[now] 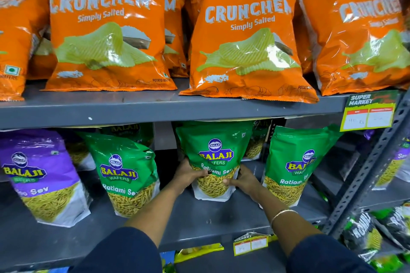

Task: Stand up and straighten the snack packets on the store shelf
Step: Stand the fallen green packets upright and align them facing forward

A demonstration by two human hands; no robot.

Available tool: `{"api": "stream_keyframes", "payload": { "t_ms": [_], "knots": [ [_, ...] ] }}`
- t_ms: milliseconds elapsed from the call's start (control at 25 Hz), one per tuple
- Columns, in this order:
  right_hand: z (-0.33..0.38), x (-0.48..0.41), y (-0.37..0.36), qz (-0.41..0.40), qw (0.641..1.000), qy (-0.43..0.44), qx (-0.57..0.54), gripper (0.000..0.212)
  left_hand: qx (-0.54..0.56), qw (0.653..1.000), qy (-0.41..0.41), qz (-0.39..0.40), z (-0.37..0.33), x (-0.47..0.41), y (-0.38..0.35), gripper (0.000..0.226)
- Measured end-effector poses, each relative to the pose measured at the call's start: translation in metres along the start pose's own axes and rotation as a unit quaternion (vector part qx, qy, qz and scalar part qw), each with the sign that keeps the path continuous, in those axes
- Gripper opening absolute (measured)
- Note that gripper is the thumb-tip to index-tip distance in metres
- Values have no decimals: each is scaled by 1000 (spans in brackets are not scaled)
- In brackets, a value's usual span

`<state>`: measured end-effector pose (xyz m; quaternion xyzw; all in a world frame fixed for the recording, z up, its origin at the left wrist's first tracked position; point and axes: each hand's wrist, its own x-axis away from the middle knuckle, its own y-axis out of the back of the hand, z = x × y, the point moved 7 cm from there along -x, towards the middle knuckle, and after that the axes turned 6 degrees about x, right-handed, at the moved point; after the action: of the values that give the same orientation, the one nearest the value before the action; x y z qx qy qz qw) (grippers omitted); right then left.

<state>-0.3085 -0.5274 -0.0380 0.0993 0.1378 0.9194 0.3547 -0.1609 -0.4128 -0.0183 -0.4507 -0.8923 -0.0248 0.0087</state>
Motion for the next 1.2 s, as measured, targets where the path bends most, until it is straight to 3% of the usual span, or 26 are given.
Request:
{"api": "stream_keyframes", "payload": {
  "t_ms": [160,320,520,720,840,920,960,1000,1040,1080,1120,1200],
  "knots": [
    [1,1,-1,20,999,-20,-17,72,6,1000,0,-3,1,3,0,63],
    [2,-1,-2,36,998,-37,-26,78,-14,998,33,47,19,7,-6,81],
    [3,4,-3,35,999,-25,-23,63,-34,999,41,3,30,9,-2,76],
    [-2,37,-8,9,998,-56,13,70,-135,989,51,-40,38,38,5,82],
    [26,54,-15,28,999,-17,-16,77,-146,987,35,-48,37,52,8,85],
    [71,58,5,-84,996,11,-40,95,-152,987,30,-51,35,54,10,83],
    [101,60,21,-186,981,46,12,92,-148,987,30,-52,35,53,11,84],
    [136,65,36,-293,942,102,124,78,-144,988,32,-51,34,53,11,84],
    [168,72,38,-355,882,151,272,61,-143,988,36,-50,34,52,11,85],
    [194,74,27,-341,829,181,404,55,-143,988,38,-50,34,53,11,86],
    [208,69,13,-280,805,188,487,54,-140,988,37,-49,34,52,11,88],
    [212,56,-14,-123,823,157,532,43,-133,990,33,-42,34,52,10,90]
  ]
}}
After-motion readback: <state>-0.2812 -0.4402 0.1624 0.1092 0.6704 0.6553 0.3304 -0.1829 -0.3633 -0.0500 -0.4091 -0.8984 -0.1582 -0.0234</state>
